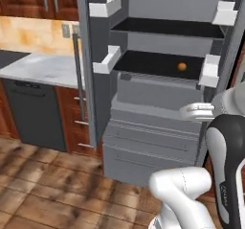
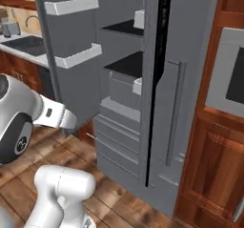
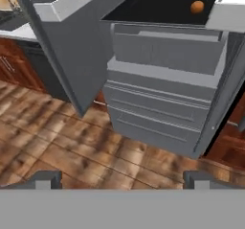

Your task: Retrieve the orange and tangerine from the fridge and place them into the bowl on the dining table.

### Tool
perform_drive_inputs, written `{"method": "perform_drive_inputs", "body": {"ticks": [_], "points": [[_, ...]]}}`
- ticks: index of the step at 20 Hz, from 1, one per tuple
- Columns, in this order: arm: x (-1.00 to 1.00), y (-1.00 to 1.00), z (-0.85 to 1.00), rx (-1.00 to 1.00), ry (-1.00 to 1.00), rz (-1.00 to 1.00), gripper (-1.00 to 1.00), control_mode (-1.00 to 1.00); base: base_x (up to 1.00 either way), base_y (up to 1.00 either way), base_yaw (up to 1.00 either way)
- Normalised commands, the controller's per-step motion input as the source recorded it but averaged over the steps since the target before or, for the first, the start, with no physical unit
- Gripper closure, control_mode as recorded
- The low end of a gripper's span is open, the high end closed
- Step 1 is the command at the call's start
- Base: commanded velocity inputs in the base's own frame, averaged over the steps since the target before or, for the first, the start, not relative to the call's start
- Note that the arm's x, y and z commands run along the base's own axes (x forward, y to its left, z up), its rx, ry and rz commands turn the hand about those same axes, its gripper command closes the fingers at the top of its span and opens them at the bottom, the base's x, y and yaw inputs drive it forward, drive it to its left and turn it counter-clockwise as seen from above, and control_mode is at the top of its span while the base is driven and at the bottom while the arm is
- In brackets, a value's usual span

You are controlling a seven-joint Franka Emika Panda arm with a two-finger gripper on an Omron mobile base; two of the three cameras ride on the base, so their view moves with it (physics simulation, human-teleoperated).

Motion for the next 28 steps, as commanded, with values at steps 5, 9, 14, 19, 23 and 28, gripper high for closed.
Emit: {"method": "perform_drive_inputs", "body": {"ticks": [5,9,14,19,23,28], "points": [[0.00,0.00,0.00,0.00,0.00,0.00,-1.00,1.00,0.59,0.33,-0.63],[0.00,0.00,0.00,0.00,0.00,0.00,-1.00,1.00,0.39,0.81,-0.57],[0.00,0.00,0.00,0.00,0.00,0.00,-1.00,1.00,0.31,0.84,-0.53],[0.00,0.00,0.00,0.00,0.00,0.00,-1.00,1.00,0.29,-0.05,-0.32],[0.00,0.00,0.00,0.00,0.00,0.00,-1.00,1.00,0.46,-0.26,-0.01],[0.00,0.00,0.00,0.00,0.00,0.00,-1.00,1.00,0.72,0.00,0.00]]}}
